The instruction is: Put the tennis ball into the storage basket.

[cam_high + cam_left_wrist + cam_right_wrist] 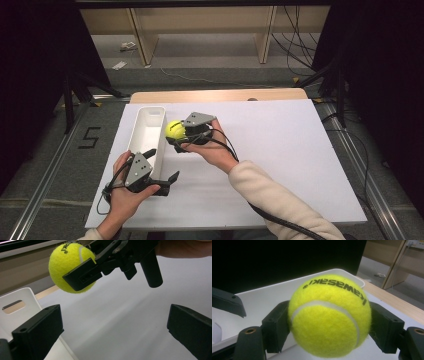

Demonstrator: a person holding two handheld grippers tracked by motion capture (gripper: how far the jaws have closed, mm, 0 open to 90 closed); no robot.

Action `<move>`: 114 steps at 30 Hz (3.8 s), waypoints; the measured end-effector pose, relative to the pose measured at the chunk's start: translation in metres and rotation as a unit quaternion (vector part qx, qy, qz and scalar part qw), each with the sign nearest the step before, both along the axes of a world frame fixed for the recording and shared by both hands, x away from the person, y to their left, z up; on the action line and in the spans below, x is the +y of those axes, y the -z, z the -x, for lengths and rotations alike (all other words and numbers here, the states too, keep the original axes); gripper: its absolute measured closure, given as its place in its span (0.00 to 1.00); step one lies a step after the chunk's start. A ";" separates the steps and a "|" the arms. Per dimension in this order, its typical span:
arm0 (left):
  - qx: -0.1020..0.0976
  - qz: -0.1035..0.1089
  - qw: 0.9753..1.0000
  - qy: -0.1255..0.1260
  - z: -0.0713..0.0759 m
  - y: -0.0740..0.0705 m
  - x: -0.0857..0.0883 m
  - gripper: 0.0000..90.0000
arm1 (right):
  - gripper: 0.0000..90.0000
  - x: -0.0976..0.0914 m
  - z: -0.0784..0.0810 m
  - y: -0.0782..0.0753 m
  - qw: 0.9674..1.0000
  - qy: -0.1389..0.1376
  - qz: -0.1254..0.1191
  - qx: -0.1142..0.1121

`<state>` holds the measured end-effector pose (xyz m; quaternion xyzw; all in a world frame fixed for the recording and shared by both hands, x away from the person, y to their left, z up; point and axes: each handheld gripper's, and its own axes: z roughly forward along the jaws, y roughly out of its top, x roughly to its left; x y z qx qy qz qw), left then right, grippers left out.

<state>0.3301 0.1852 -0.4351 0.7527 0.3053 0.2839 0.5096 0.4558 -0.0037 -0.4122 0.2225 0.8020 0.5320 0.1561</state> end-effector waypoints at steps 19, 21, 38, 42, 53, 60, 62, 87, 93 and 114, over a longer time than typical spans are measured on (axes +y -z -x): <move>0.001 -0.002 1.000 0.000 0.000 0.000 0.000 0.00 | 0.29 0.006 -0.001 -0.004 1.000 -0.003 -0.002 -0.003; 0.000 -0.002 1.000 0.000 0.000 0.000 0.000 0.00 | 0.29 0.006 -0.001 -0.004 1.000 -0.003 -0.002 -0.002; 0.000 0.000 1.000 0.000 0.000 0.000 0.000 0.00 | 0.29 0.014 -0.005 -0.009 1.000 -0.005 -0.002 -0.009; -0.001 0.000 1.000 -0.001 0.000 0.000 0.000 0.00 | 0.29 0.017 -0.004 -0.011 1.000 -0.007 -0.004 -0.009; -0.001 0.000 1.000 -0.003 0.000 0.000 0.001 0.00 | 0.29 0.020 -0.006 -0.010 1.000 -0.008 -0.004 -0.008; 0.000 0.001 1.000 -0.003 0.000 0.000 0.001 0.00 | 0.29 0.022 -0.007 -0.013 1.000 -0.009 -0.003 -0.009; 0.000 0.000 1.000 -0.003 0.000 0.000 0.001 0.00 | 0.29 0.023 -0.007 -0.013 1.000 -0.008 -0.004 -0.010; 0.000 0.000 1.000 -0.004 0.000 0.000 0.001 0.00 | 0.29 0.029 -0.011 -0.014 1.000 -0.010 0.000 -0.009; -0.001 0.001 1.000 -0.004 0.000 0.000 0.001 0.00 | 0.29 0.030 -0.012 -0.015 1.000 -0.011 0.000 -0.010; 0.000 -0.001 1.000 -0.005 0.000 0.000 0.001 0.00 | 0.29 0.037 -0.017 -0.018 1.000 -0.012 0.004 -0.008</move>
